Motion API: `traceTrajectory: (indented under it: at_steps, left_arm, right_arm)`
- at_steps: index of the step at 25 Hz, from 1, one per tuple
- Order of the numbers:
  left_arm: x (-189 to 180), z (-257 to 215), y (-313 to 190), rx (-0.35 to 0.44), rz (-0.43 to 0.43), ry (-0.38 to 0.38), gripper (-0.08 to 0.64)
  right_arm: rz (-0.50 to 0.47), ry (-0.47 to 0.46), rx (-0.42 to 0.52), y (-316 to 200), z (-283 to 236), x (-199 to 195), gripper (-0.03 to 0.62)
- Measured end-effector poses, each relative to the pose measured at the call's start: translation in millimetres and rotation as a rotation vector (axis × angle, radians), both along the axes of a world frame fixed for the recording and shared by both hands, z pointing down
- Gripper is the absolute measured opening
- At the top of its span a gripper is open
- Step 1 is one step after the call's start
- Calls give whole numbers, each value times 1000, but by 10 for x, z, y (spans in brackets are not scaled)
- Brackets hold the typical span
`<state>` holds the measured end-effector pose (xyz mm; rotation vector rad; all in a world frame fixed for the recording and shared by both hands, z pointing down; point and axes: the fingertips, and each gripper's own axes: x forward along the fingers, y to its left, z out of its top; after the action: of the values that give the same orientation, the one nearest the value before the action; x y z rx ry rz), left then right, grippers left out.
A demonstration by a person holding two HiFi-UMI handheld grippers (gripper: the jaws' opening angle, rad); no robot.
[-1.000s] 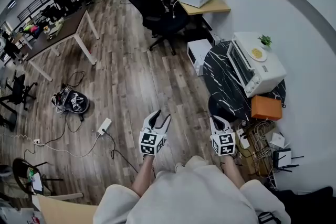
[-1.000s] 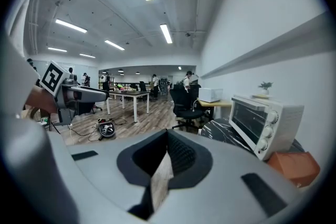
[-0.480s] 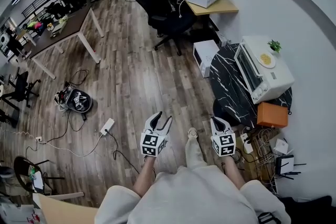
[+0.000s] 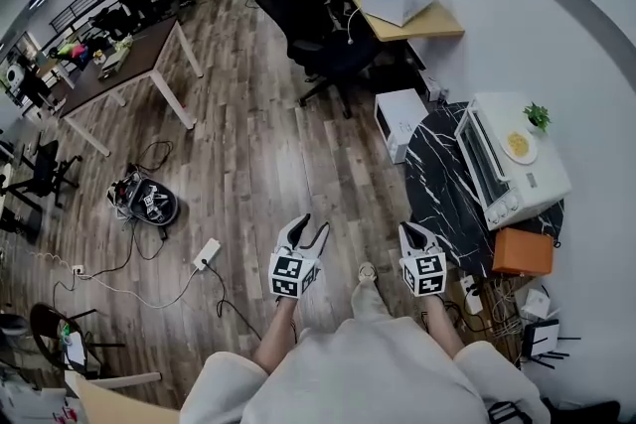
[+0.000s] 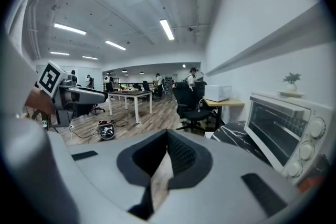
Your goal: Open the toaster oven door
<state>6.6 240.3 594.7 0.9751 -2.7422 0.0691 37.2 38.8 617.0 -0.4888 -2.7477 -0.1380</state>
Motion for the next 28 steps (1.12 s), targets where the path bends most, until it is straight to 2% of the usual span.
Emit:
traceTrajectory:
  at_steps: [16, 22, 28]
  left_arm:
    - [-1602, -70, -457, -5, -55, 6, 201]
    - [-2075, -65, -681, -9, -54, 8, 201]
    - [-2394, -16, -885, -12, -37, 18, 201]
  right_arm:
    - [-82, -33, 18, -385, -248, -1794, 14]
    - [-66, -36, 5, -606, -281, -2283, 14]
    - [-50, -32, -11, -781, -243, -2611, 13]
